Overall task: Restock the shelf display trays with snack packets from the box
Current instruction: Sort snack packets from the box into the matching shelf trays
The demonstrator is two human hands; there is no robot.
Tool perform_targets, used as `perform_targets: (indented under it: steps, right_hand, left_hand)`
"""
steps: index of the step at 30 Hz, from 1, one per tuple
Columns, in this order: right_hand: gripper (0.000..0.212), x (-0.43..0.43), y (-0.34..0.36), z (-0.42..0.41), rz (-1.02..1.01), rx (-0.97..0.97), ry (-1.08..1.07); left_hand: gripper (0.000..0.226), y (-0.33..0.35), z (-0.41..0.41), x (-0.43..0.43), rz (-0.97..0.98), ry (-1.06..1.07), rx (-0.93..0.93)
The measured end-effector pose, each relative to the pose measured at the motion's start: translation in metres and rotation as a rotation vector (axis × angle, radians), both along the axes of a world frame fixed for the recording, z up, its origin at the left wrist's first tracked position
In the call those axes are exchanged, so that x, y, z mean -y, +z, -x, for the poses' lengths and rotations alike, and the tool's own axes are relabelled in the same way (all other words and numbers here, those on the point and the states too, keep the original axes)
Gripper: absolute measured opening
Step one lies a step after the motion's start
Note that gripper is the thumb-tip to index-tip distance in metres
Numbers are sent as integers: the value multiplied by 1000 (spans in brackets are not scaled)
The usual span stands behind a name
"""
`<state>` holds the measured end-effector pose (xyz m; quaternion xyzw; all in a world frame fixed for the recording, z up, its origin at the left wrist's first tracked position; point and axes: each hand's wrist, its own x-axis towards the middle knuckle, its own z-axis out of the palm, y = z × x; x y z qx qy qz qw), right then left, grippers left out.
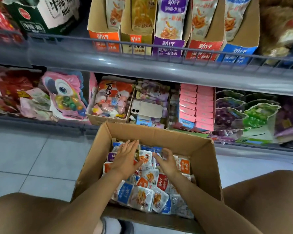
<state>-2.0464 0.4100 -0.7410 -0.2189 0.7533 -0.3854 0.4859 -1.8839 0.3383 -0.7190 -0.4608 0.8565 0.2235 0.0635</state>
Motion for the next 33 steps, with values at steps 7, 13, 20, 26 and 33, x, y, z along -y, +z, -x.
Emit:
perform_targets:
  steps: [7,13,20,26,33]
  right_hand:
    - [40,7,-12,-2,-76,63,-16]
    - [22,14,-23,-12,-91,185,-293]
    - [43,13,-22,-12,-70,180,-450]
    - [37,-6,8,8,-95,192,-286]
    - [37,-24,85,39,211,101,130]
  left_hand:
    - [68,-6,12,6,85,-114,101]
    - [75,-7,7,-1,-55,-219,246]
    - [68,9,-1,-15,-220,-318,304]
    - [53,31,1,-25,-352,-110,-18]
    - [89,72,18,-23,-370,51,-251]
